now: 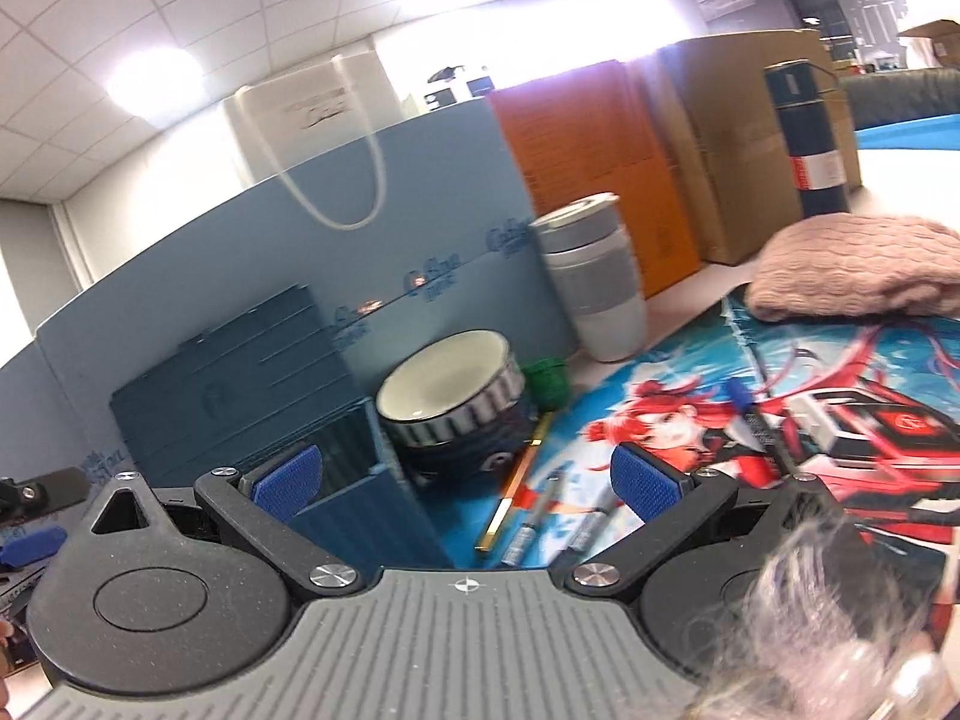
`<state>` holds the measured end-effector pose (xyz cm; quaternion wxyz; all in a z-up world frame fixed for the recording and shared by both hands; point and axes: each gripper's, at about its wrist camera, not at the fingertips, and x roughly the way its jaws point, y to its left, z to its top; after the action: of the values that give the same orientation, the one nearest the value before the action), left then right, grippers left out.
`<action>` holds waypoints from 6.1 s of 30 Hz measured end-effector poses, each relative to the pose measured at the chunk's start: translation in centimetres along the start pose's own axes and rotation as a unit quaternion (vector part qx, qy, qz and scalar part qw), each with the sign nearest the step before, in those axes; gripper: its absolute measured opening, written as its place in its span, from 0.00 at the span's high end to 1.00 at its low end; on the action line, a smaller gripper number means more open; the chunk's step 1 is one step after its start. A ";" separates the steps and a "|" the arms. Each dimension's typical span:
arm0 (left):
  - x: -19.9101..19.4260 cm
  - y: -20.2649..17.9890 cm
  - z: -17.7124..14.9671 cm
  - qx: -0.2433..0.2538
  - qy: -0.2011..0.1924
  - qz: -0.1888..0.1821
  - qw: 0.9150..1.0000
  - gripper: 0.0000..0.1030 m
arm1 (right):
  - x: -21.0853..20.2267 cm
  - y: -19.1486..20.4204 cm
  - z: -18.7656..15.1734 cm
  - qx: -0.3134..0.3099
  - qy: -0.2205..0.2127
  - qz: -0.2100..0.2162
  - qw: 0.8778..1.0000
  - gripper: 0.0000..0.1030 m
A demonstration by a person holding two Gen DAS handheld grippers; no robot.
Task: Organize rigid objects
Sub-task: 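Withdraw the open right tool from the box back over the mat, then lower the left tool onto the black-capped pen and close it, then lift the black-capped pen with the left tool and carry it over the box, then open the left tool to drop the pen into the box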
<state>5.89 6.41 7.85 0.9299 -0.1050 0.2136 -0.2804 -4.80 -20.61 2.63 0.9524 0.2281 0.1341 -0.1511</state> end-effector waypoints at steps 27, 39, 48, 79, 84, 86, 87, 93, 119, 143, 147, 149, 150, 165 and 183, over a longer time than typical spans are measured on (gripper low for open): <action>5.8 -17.4 -7.2 0.230 0.035 -0.089 0.968 0.03 | -4.9 -8.8 -0.7 0.052 -0.176 -0.053 0.982 0.00; 11.1 -20.0 -11.2 0.233 0.101 -0.053 0.966 0.04 | -4.0 -10.7 -1.8 0.081 -0.181 -0.034 0.979 0.00; 14.2 -19.2 -12.4 0.182 0.156 -0.018 0.971 0.25 | -4.1 -11.0 -2.0 0.095 -0.183 -0.027 0.978 0.00; 11.1 -14.5 -11.9 0.180 0.184 -0.084 0.963 0.92 | -2.8 -11.2 -2.1 0.099 -0.151 -0.027 0.983 0.00; 9.7 -14.0 -12.5 0.201 0.209 -0.101 0.952 0.92 | -2.7 -11.3 -2.1 0.099 -0.149 -0.025 0.984 0.00; 9.4 -14.1 -12.6 0.211 0.210 -0.104 0.949 0.91 | -2.7 -11.3 -2.1 0.099 -0.149 -0.025 0.984 0.00; 9.5 -14.3 -12.6 0.216 0.209 -0.102 0.948 0.91 | -2.7 -11.3 -2.1 0.099 -0.148 -0.025 0.984 0.00; 10.8 -15.2 -12.4 0.226 0.200 -0.088 0.949 0.81 | -2.6 -11.4 -2.1 0.098 -0.145 -0.024 0.984 0.00; 9.0 -12.1 -8.5 0.134 0.148 -0.155 0.968 0.92 | -2.5 -9.6 -2.1 0.067 -0.129 -0.036 0.989 0.00; 0.2 -2.6 0.7 0.056 -0.104 -0.057 0.991 0.92 | 0.4 2.9 1.9 0.031 -0.078 0.130 0.988 0.00; 0.8 -0.6 1.4 0.064 -0.118 0.010 0.991 0.92 | 1.7 4.5 1.7 0.028 -0.061 0.154 0.986 0.00; 1.8 -0.3 1.4 0.087 -0.100 0.040 0.990 0.92 | 2.4 4.8 1.3 0.031 -0.050 0.159 0.986 0.00; 2.5 -0.5 1.2 0.101 -0.092 0.052 0.989 0.92 | 2.6 4.8 1.0 0.031 -0.045 0.158 0.986 0.00; 10.5 -3.2 -2.3 0.218 0.038 0.073 0.972 0.88 | 4.2 3.2 -0.3 0.050 -0.020 0.138 0.989 0.00; 9.9 -0.6 -2.0 0.094 0.041 0.020 0.995 0.19 | 4.7 2.7 -1.0 0.045 -0.007 0.126 0.991 0.00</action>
<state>12.18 0.16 2.91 0.9315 -0.0014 0.2267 -0.2844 0.26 -18.89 1.34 0.9537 0.2845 0.0906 -0.0371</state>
